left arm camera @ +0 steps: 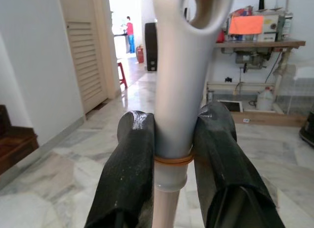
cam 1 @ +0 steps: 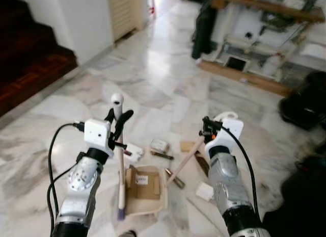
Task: Sweep floor
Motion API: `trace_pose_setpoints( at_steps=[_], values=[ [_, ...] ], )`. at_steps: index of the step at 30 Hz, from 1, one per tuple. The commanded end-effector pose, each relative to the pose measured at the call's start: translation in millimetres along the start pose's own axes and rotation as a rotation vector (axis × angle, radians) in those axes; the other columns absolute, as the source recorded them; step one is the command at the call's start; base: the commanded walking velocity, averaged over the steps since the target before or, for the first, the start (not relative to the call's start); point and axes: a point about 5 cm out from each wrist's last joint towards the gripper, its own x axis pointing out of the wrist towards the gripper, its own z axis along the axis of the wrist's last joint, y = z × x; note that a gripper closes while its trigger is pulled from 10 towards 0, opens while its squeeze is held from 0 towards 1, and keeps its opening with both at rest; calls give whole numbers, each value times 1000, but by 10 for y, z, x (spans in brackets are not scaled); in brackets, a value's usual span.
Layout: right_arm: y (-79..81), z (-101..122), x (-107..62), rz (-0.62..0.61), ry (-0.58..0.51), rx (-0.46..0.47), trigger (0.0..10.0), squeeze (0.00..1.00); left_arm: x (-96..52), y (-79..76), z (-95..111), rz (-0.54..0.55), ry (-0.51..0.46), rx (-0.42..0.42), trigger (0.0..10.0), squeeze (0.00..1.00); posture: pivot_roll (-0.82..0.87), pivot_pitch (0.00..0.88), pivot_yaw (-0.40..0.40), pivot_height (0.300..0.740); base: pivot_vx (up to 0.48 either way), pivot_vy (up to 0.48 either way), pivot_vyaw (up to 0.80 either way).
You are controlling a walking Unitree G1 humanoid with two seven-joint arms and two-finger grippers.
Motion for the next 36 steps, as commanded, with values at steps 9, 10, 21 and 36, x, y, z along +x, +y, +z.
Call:
trace_pose_setpoints(
  at_steps=[9,10,21,36],
  values=[
    [40,136,39,19,-57,11,10000,0,19,-6,53,0,-28,-1,10000,0,105,58,-93,740,0,0,673],
    [38,134,40,20,-56,10,10000,0,17,-7,51,1,-27,-1,10000,0,104,59,-94,740,0,0,675],
    [28,115,32,22,-45,5,10000,0,-1,30,-33,61,32,8,10000,0,103,66,-98,740,0,0,671],
    [27,112,34,21,-41,9,10000,0,-13,43,-55,76,54,-2,10000,0,104,70,-97,740,0,0,605]
  ],
)
